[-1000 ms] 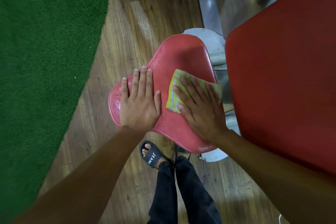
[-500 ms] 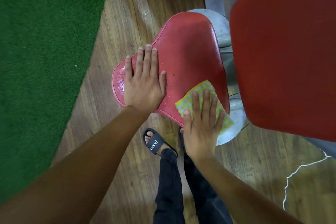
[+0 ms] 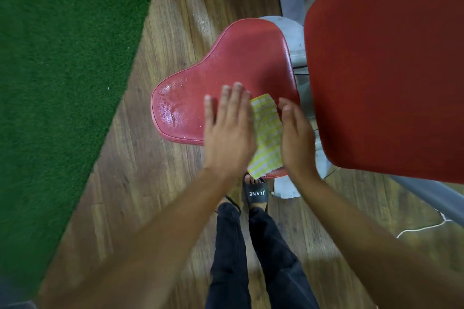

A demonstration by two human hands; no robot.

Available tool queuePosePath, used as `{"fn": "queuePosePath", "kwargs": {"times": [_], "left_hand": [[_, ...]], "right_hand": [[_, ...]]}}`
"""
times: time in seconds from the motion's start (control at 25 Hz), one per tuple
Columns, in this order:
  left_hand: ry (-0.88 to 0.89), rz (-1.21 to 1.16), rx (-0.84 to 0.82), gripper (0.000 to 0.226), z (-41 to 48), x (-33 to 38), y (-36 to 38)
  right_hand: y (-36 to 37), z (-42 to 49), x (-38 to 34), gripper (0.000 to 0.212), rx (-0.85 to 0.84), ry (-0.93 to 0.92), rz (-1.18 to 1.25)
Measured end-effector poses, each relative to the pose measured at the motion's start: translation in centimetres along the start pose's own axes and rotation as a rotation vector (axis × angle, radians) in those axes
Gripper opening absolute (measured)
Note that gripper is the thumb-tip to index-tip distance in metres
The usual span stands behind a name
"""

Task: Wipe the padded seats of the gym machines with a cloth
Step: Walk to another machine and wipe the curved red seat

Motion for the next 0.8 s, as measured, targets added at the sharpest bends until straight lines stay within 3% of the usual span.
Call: {"fn": "queuePosePath", "kwargs": {"times": [0.08, 0.2, 0.28, 0.44, 0.68, 0.8], "left_hand": [[0.002, -0.031, -0.044, 0.055, -1.1, 3.9, 2.0], [-0.156, -0.076, -0.121, 0.070, -1.1, 6.1, 5.2], [-0.244, -0.061, -0.097, 0.067, -0.9, 6.2, 6.6], [-0.218, -0.031, -0.059, 0.065, -0.5, 5.4, 7.2], [-0.116, -0.017, -0.041, 0.063, 0.1, 0.9, 5.5], [-0.116, -0.063, -0.026, 0.059, 0.7, 0.0, 4.6]], "right_hand": [[-1.4, 1.5, 1.0, 0.039, -0.016, 0.067, 0.115], [-2.0, 2.8, 1.9, 0.040, -0.060, 0.095, 0.134], [-1.8, 3.0, 2.3, 0.043, -0.083, 0.084, 0.110], [-1.8, 3.2, 2.1, 0.041, -0.084, 0.054, 0.069], [0.4, 3.2, -0.9, 0.041, 0.001, -0.220, -0.446], [2.1, 4.8, -0.7, 0.047, 0.002, -0.238, -0.604]]}}
Point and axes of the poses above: each hand's wrist, its own z-axis towards the middle knuckle, its own y-axis out of the palm, x = y × z, the point moved 8 cm from there along z, towards the middle knuckle, and after that the axes turned 14 degrees about -x, right-handed, at the moved point
